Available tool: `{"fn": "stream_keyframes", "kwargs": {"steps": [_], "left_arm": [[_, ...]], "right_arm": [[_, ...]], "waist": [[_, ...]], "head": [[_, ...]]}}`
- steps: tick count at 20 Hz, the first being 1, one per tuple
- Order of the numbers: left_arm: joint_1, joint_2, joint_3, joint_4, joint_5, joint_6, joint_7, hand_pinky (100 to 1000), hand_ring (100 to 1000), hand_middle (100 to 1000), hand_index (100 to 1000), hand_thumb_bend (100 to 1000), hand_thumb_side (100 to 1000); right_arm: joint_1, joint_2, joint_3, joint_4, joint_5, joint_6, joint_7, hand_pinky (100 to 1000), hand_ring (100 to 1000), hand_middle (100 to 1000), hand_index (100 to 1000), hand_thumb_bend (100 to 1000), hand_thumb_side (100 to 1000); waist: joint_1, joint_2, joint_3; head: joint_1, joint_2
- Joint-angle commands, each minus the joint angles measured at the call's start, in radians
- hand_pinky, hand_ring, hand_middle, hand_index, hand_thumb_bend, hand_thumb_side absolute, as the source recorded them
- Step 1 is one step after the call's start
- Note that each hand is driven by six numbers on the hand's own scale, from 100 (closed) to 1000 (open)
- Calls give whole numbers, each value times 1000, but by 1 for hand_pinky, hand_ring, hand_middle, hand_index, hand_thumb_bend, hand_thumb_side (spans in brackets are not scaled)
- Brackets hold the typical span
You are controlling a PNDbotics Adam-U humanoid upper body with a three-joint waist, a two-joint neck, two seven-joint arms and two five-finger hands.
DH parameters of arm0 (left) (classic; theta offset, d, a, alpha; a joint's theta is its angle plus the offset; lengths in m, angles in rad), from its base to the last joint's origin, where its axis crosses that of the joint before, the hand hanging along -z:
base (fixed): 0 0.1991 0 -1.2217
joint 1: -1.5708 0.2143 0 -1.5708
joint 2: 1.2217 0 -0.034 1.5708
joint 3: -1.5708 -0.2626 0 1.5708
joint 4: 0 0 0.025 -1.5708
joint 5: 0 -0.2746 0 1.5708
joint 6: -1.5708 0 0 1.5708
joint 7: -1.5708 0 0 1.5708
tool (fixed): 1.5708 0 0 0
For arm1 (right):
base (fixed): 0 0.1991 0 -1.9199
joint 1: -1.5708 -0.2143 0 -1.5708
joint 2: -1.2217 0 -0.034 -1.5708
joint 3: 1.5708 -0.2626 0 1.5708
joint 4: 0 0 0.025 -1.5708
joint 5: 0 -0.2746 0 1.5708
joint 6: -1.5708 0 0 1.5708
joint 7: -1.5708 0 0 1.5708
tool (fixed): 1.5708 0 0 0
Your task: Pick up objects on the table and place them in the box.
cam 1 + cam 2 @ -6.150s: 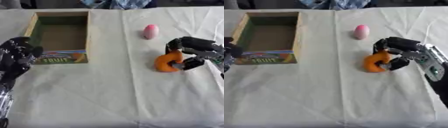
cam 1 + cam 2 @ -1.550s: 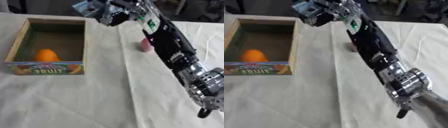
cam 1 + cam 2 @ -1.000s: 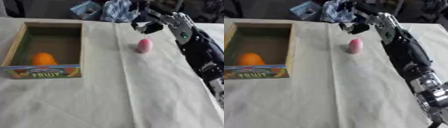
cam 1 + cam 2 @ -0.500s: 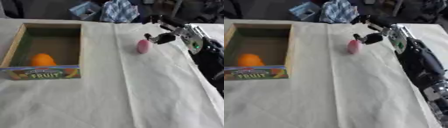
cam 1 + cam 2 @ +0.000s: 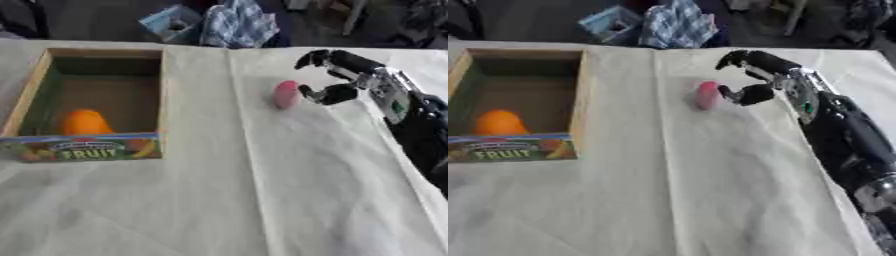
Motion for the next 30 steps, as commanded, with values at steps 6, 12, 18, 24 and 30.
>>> {"fn": "stream_keyframes", "kwargs": {"steps": [6, 12, 18, 24, 30], "left_arm": [[-5, 14, 7, -10, -4, 0, 1, 542, 502, 506, 702, 801, 404], [-5, 15, 7, -11, -4, 1, 2, 540, 501, 506, 702, 806, 404], [-5, 15, 7, -11, -5, 1, 2, 537, 501, 505, 702, 810, 404], [-3, 16, 7, -12, -5, 2, 3, 535, 501, 505, 702, 816, 393], [-2, 17, 6, -11, -5, 2, 2, 533, 500, 505, 701, 817, 404]], "right_arm": [[-21, 5, 0, 21, 38, -11, 17, 797, 884, 839, 866, 235, 718], [-26, 17, -3, 39, 89, -2, -10, 778, 850, 717, 776, 261, 659], [-30, 29, -6, 51, 122, 5, -52, 744, 796, 565, 653, 197, 511], [-40, 45, -10, 55, 129, 9, -111, 712, 753, 451, 530, 117, 264], [-65, 57, -6, 21, 50, -3, -146, 699, 737, 417, 491, 100, 100]], "waist": [[7, -16, 0], [8, -17, 0], [10, -18, 1], [13, -18, 2], [12, -20, -2]], "head": [[-3, -6], [-4, -5], [-4, -4], [-2, -4], [-3, 8]]}}
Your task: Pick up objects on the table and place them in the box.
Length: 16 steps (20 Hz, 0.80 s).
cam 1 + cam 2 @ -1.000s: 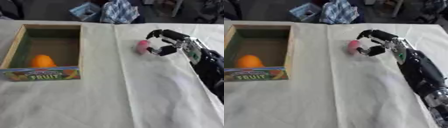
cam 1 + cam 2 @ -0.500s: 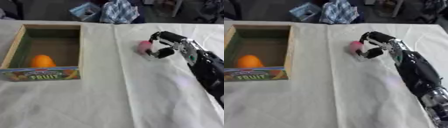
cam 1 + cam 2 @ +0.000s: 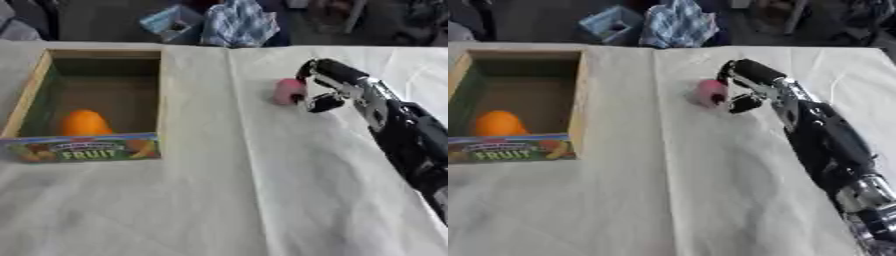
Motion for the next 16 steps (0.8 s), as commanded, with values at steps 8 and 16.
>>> {"fn": "stream_keyframes", "kwargs": {"steps": [8, 16], "left_arm": [[4, 23, 5, -11, -6, 3, 1, 529, 500, 504, 701, 824, 404], [14, 25, -1, -9, -3, 3, -5, 525, 499, 503, 701, 829, 404]], "right_arm": [[-129, 12, 14, -129, -253, -13, 96, 697, 725, 397, 473, 100, 100], [-243, 103, 44, -163, -348, -14, 201, 700, 719, 398, 477, 100, 100]], "waist": [[2, -29, -4], [-3, -47, 22]], "head": [[0, 16], [-2, 25]]}}
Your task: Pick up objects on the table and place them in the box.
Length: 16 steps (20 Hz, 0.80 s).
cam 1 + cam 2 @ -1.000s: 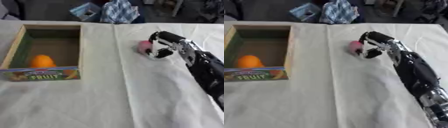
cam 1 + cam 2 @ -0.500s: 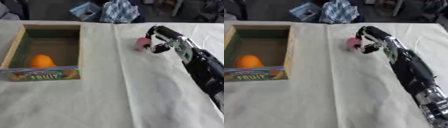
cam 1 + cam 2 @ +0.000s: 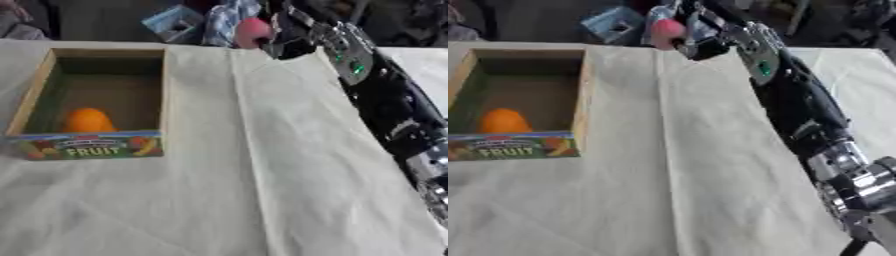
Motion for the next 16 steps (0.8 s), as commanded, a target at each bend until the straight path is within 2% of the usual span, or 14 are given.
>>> {"fn": "stream_keyframes", "kwargs": {"steps": [1, 8, 16], "left_arm": [[-4, 24, -2, -10, -1, 0, -4, 525, 499, 503, 700, 830, 404], [-9, 19, -12, -12, 3, 1, -15, 521, 498, 502, 700, 833, 403], [-22, 12, -25, -18, 10, 2, -28, 518, 497, 502, 699, 837, 404]], "right_arm": [[-54, 30, 6, -19, -23, -2, 36, 700, 719, 398, 477, 100, 100], [-120, 160, 17, 24, 12, -16, 82, 706, 727, 405, 486, 100, 100], [-127, 272, 18, 71, 83, -21, 105, 710, 738, 439, 522, 100, 100]], "waist": [[3, -24, 9], [1, -22, 47], [2, -15, 91]], "head": [[-5, 6], [-27, 1], [-60, -11]]}}
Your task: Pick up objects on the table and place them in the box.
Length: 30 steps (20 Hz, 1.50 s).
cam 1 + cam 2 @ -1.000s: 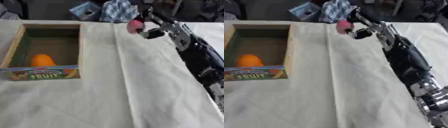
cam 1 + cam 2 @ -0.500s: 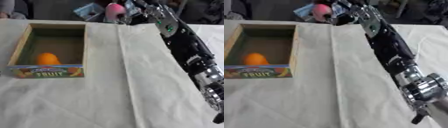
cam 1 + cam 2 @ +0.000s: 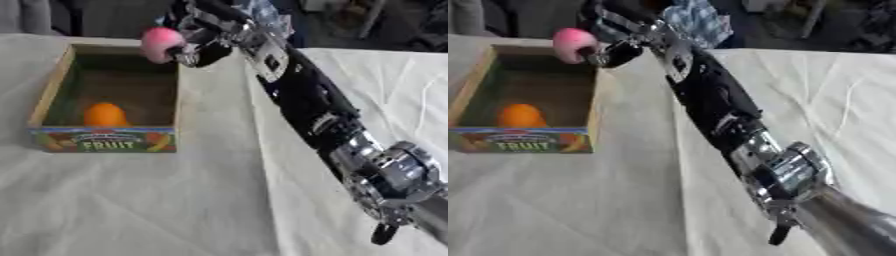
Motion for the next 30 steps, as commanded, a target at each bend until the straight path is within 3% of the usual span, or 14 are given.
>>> {"fn": "stream_keyframes", "kwargs": {"steps": [1, 5, 9, 12, 13, 14, 15, 18, 22, 26, 30], "left_arm": [[-16, 11, -1, -19, 5, -1, -6, 518, 497, 502, 699, 837, 404], [-20, 9, -3, -20, 7, -1, -8, 516, 496, 501, 699, 838, 403], [-21, 6, -3, -19, 7, 0, -8, 514, 496, 501, 698, 840, 403], [-22, 4, -3, -18, 7, 0, -8, 514, 496, 500, 698, 840, 403], [-22, 4, -3, -18, 6, 0, -7, 513, 496, 500, 698, 841, 403], [-22, 4, -3, -17, 6, 0, -7, 512, 495, 500, 698, 842, 402], [-22, 4, -3, -17, 6, 0, -6, 512, 495, 500, 698, 842, 402], [-24, 5, -2, -16, 5, 0, -5, 511, 495, 500, 698, 843, 403], [-23, 6, 0, -16, 3, 0, -3, 510, 495, 500, 697, 845, 402], [-22, 7, 3, -16, 2, -1, 1, 509, 494, 499, 697, 846, 402], [-16, 8, 9, -11, -2, 0, 9, 508, 494, 499, 696, 847, 401]], "right_arm": [[-26, 20, 1, 1, 33, -7, 3, 710, 739, 447, 529, 100, 100], [-15, 47, 7, 9, 76, -16, -4, 712, 743, 482, 575, 100, 170], [-1, 71, 16, 10, 125, -29, -16, 718, 754, 545, 668, 100, 315], [9, 84, 26, 6, 176, -47, -24, 737, 794, 688, 767, 100, 476], [12, 88, 27, 6, 191, -53, -26, 741, 801, 712, 780, 100, 492], [13, 90, 29, 4, 204, -59, -30, 766, 845, 813, 849, 100, 577], [14, 90, 33, 0, 216, -66, -33, 777, 860, 853, 874, 131, 606], [10, 87, 39, -21, 242, -80, -46, 800, 883, 920, 910, 215, 627], [4, 76, 42, -48, 248, -84, -76, 812, 895, 947, 916, 255, 606], [2, 55, 43, -67, 228, -79, -104, 811, 896, 943, 916, 230, 516], [4, 8, 52, -100, 131, -63, -121, 803, 891, 924, 910, 159, 431]], "waist": [[7, -14, 7], [5, -11, 19], [5, -9, 25], [6, -7, 26], [6, -7, 25], [6, -6, 23], [5, -5, 22], [5, -4, 16], [5, -3, 10], [6, -3, -1], [7, -3, -24]], "head": [[-13, -10], [-18, -11], [-19, -12], [-18, -14], [-16, -15], [-16, -16], [-15, -18], [-9, -21], [-5, -21], [1, -23], [17, -24]]}}
